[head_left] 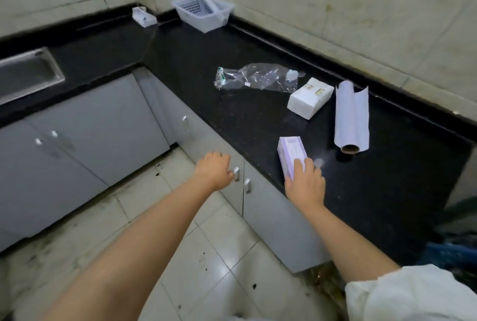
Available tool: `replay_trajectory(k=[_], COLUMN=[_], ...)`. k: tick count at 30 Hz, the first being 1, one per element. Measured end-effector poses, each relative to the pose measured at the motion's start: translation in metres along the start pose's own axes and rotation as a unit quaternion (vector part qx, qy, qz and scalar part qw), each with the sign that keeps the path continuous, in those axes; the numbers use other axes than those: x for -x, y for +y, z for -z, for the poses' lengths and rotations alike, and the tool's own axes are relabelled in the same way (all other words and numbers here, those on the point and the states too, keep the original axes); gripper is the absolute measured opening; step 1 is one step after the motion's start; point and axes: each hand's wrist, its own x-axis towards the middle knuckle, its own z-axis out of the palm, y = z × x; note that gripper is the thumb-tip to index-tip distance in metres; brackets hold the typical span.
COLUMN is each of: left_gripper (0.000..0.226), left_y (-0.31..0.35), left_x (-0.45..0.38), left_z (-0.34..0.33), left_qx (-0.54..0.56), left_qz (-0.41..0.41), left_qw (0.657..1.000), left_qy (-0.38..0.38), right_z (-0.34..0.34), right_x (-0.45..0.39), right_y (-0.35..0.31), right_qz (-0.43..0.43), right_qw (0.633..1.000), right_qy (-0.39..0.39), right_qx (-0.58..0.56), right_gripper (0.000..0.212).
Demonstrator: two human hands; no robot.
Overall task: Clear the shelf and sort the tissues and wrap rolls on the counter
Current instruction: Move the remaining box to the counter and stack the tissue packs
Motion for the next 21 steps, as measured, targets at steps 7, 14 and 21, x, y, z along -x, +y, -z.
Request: replay_trajectory(k=[7, 14, 21], left_gripper=[0.048, 0.044, 0.047], left_y=[-0.016, -0.010, -0.005], left_x=[-0.048, -0.109, -0.169], left_z=[-0.001, 0.031, 0.070], left_qx=[0.005, 0.011, -0.064], left_qz=[-0.037, -0.096, -0.165], left_qw=[0.999, 0.995, 0.984], left_qy=[-0.012, 0.011, 0.006], right_z=[-0.013, -0.017, -0.002], right_x=[-0.038, -0.074, -0.123], right_y=[-0.009, -0.017, -0.038], right_qz=[-0.024, -0.042, -0.068], right_qw=[1.000, 0.998, 0.997], right_qy=[0.002, -0.032, -0.023], right_qx=[-0.002, 0.025, -0.020], right_gripper=[0.056, 0.085, 0.064])
